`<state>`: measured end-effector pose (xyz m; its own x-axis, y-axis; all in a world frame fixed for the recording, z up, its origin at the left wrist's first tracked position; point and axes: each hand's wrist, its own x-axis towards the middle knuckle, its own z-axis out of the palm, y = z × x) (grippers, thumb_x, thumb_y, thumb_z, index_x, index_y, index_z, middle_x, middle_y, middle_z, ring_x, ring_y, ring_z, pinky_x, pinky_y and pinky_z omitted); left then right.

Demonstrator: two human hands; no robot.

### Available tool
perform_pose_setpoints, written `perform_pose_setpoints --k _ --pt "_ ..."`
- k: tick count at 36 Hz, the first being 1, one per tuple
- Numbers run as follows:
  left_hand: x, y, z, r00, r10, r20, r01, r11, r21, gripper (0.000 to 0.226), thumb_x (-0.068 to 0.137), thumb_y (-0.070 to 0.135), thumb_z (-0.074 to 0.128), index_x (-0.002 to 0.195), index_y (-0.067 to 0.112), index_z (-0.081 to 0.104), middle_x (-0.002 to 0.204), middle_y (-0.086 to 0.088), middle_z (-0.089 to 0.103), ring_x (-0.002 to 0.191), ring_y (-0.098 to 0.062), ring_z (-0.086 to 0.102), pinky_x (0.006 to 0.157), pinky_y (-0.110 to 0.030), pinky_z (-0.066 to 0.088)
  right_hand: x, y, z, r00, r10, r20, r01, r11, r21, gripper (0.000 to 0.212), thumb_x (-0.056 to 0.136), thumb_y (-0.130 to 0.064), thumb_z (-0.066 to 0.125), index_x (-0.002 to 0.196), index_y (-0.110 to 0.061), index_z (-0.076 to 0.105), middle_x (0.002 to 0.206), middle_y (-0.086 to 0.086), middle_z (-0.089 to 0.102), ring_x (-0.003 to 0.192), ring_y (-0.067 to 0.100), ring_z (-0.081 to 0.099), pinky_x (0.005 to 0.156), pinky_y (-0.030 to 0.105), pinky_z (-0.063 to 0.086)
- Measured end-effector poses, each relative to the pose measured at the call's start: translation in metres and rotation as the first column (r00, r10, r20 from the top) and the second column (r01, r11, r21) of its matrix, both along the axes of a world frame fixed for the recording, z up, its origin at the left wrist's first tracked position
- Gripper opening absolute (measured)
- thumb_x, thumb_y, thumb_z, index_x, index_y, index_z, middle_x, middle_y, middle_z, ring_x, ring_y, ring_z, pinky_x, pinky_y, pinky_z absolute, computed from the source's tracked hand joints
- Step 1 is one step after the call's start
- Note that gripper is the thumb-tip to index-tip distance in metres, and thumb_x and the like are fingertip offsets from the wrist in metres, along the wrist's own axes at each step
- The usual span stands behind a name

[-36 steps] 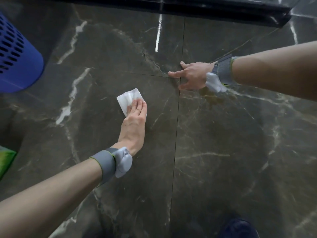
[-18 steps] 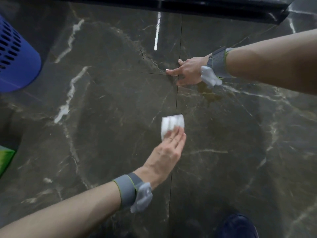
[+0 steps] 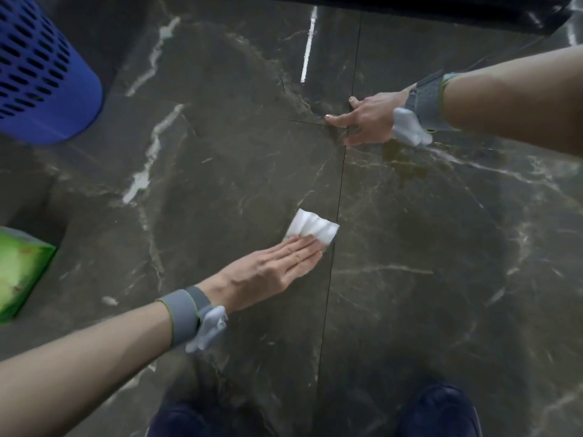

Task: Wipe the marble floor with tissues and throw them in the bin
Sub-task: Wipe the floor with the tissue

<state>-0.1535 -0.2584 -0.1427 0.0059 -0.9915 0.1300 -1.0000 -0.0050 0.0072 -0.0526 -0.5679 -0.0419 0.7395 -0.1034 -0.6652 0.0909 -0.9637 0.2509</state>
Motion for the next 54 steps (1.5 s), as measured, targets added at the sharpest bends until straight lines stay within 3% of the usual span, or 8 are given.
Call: perform_pose_setpoints --k 7,10,22,39,43,47,51,54 --pt "0.053 0.045 0.013 0.924 0.376 -0.071 -0.372 0.926 0.061 0.055 0.090 -0.026 0.052 0.143 -0.013 0.050 0.153 -0.028 0.046 0.141 -0.045 0.046 0.112 -0.058 0.044 -0.001 0.001 0.000 1.000 -0.004 0.001 0.004 1.000 0.005 0.061 0.107 -0.051 0.031 0.158 -0.054 -0.001 0.171 0.015 0.005 0.144 0.037 0.042 0.113 0.052 0.042" --pt "0.075 0.065 0.016 0.799 0.584 -0.142 -0.566 0.811 0.149 0.069 0.080 -0.025 0.030 0.147 -0.016 0.040 0.156 -0.031 0.038 0.145 -0.049 0.038 0.119 -0.057 0.033 -0.001 0.001 0.001 1.000 -0.014 0.002 0.014 1.000 0.008 0.061 0.107 -0.051 0.032 0.158 -0.054 -0.002 0.171 0.016 0.004 0.147 0.036 0.038 0.114 0.052 0.040" --pt "0.046 0.020 -0.005 0.349 0.863 -0.365 -0.898 0.420 0.135 0.082 0.081 -0.030 0.033 0.159 -0.003 0.029 0.168 -0.015 0.025 0.159 -0.025 0.017 0.130 -0.039 0.018 0.000 0.005 0.005 1.000 0.004 -0.002 -0.004 1.000 -0.017 0.061 0.106 -0.051 0.032 0.159 -0.052 0.001 0.170 0.016 0.007 0.146 0.035 0.039 0.112 0.048 0.041" --pt "-0.106 -0.079 0.014 0.644 0.417 -0.642 -0.341 0.907 0.247 0.083 0.085 -0.022 0.014 0.163 0.004 0.013 0.172 -0.011 0.003 0.160 -0.021 -0.006 0.125 -0.022 -0.014 0.003 0.001 -0.002 0.999 -0.035 0.000 0.035 0.999 -0.002 0.062 0.106 -0.051 0.032 0.158 -0.054 -0.001 0.171 0.015 0.004 0.142 0.037 0.044 0.111 0.050 0.043" --pt "-0.123 -0.089 0.029 0.379 0.407 -0.831 -0.389 0.885 0.256 0.082 0.089 -0.024 0.033 0.161 0.014 0.035 0.165 -0.003 0.037 0.154 -0.012 0.030 0.127 -0.018 0.014 0.003 0.002 0.000 1.000 -0.020 -0.010 0.020 1.000 -0.005 0.062 0.106 -0.053 0.033 0.158 -0.054 0.000 0.171 0.015 0.004 0.144 0.037 0.041 0.113 0.051 0.041" --pt "-0.081 -0.101 0.052 0.049 0.429 -0.902 -0.541 0.771 0.337 0.051 0.094 -0.010 0.046 0.129 0.018 0.071 0.121 -0.003 0.075 0.106 -0.001 0.064 0.095 -0.009 0.048 0.001 -0.002 0.000 1.000 -0.023 -0.002 0.023 1.000 0.004 0.063 0.105 -0.055 0.034 0.158 -0.054 0.000 0.170 0.016 0.004 0.147 0.038 0.037 0.115 0.050 0.037" --pt "-0.006 -0.096 0.061 -0.413 0.364 -0.835 -0.493 0.681 0.541 0.042 0.089 -0.024 0.042 0.105 0.003 0.071 0.099 -0.016 0.073 0.093 -0.023 0.074 0.081 -0.036 0.065 0.004 -0.003 -0.004 0.999 -0.029 0.013 0.029 0.999 0.024 0.064 0.104 -0.057 0.036 0.158 -0.053 0.003 0.170 0.018 0.007 0.151 0.036 0.031 0.118 0.051 0.033" --pt "0.050 -0.079 0.059 -0.333 0.536 -0.776 -0.590 0.523 0.615 0.031 0.093 -0.013 0.046 0.105 0.000 0.071 0.104 -0.019 0.071 0.108 -0.037 0.070 0.095 -0.048 0.060 0.004 -0.003 -0.006 0.999 -0.031 0.018 0.030 0.999 0.030 0.064 0.104 -0.057 0.036 0.158 -0.053 0.002 0.170 0.018 0.008 0.150 0.036 0.033 0.116 0.050 0.036"
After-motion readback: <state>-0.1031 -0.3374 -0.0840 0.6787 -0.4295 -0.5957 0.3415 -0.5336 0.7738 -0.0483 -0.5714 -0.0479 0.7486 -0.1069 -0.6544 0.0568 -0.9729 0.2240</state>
